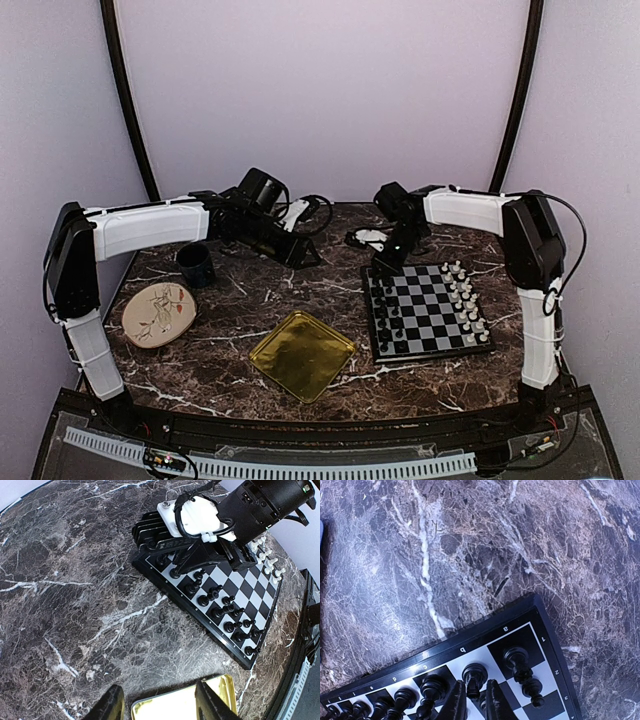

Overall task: Set up the chess pieces on the board
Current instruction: Place the knight at g8, then reset both arms

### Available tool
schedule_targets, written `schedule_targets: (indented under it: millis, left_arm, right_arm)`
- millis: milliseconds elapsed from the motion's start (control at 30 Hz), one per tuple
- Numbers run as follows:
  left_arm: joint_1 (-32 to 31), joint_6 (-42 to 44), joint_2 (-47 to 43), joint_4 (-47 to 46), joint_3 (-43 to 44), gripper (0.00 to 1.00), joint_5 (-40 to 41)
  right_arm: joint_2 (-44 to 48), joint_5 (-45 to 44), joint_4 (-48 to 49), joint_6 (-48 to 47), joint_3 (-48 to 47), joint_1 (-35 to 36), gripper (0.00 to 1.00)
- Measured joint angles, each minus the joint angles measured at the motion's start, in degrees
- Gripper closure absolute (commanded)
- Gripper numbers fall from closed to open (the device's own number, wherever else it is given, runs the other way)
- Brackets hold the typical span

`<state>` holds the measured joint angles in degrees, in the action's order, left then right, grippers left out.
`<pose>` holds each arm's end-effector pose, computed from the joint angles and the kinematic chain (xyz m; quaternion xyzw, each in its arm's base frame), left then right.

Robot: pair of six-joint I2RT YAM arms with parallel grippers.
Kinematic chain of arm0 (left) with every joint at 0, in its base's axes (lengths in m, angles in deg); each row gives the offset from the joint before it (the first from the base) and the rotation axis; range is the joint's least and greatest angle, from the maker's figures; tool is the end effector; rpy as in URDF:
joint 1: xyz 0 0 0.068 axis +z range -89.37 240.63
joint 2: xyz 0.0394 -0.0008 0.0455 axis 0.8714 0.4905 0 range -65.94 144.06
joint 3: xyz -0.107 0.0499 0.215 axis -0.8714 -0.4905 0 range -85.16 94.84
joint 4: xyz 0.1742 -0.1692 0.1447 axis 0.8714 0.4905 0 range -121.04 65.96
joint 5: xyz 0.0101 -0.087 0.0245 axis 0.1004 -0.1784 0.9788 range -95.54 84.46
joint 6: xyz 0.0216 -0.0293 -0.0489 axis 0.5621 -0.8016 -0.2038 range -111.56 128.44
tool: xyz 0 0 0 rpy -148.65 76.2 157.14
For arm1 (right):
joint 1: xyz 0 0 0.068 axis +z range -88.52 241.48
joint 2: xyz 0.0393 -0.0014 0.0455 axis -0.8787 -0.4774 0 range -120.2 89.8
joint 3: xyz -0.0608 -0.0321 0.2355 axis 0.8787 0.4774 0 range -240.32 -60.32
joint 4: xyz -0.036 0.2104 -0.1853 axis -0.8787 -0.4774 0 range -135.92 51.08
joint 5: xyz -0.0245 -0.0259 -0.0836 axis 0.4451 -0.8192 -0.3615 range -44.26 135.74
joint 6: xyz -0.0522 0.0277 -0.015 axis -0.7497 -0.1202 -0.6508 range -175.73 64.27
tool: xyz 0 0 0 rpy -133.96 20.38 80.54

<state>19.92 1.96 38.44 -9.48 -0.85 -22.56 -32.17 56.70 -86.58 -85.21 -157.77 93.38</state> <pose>0.3237 -0.2959 0.2280 0.3234 0.8444 -0.2859 0.3174 0.3769 0.2448 0.1439 -0.5146 0.8382 0.0976 0.1522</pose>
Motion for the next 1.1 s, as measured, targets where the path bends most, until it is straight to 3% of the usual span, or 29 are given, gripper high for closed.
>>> schedule_targets:
  millis: [433,600,733,900,967,1100]
  left_arm:
    - [0.00,0.22,0.00,0.04,0.00,0.50,0.68]
    - [0.00,1.90,0.00,0.59,0.00,0.50,5.55]
    - [0.17,3.63,-1.01,-0.59,-1.14,0.45,11.04]
    - [0.55,5.31,-5.33,-2.71,-4.52,0.28,19.80]
    - [0.74,5.95,-7.34,-4.15,-5.25,0.19,23.34]
    - [1.42,6.82,-12.44,-7.26,-6.49,0.02,30.14]
  right_arm:
    - [2.38,0.15,-1.09,1.09,-0.79,-0.46,0.78]
    - [10.97,0.17,-0.55,1.51,1.64,-3.39,0.73]
    - [22.62,-0.22,3.74,2.49,9.07,-9.31,0.68]
    - [35.52,-1.84,11.04,4.94,18.34,-16.79,0.42]
    - [40.94,-3.10,15.45,6.40,22.58,-18.75,0.03]
    - [50.18,-6.71,23.93,10.86,28.76,-22.29,0.00]
